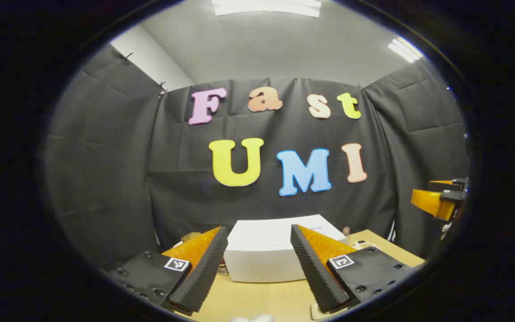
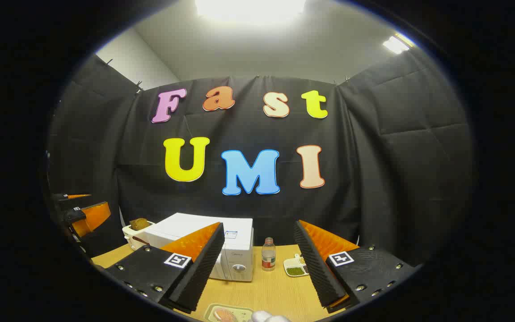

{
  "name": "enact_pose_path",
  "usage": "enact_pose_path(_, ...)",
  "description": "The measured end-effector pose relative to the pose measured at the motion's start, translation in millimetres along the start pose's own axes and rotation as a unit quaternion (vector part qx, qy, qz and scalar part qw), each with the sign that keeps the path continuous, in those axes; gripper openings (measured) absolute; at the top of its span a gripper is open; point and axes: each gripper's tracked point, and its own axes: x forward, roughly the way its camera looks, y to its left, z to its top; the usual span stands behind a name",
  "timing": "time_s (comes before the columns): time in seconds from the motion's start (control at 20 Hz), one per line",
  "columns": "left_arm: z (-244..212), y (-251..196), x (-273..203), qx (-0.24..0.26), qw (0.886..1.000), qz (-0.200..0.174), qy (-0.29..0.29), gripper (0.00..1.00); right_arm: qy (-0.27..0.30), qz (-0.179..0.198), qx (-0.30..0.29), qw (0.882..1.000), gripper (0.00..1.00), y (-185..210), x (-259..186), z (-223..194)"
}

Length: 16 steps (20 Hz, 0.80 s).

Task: Open the microwave oven with the left hand, put the food in, and close the microwave oven.

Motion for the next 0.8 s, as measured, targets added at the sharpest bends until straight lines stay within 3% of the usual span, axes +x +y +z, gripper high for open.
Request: enact_pose_path(0.8, -6.6, 5.6, 11.8, 0.005, 1.0, 0.002, -0.001, 0.96, 0.002, -0.006, 0.002, 1.0, 0.96, 2.4, 5.6, -0.2)
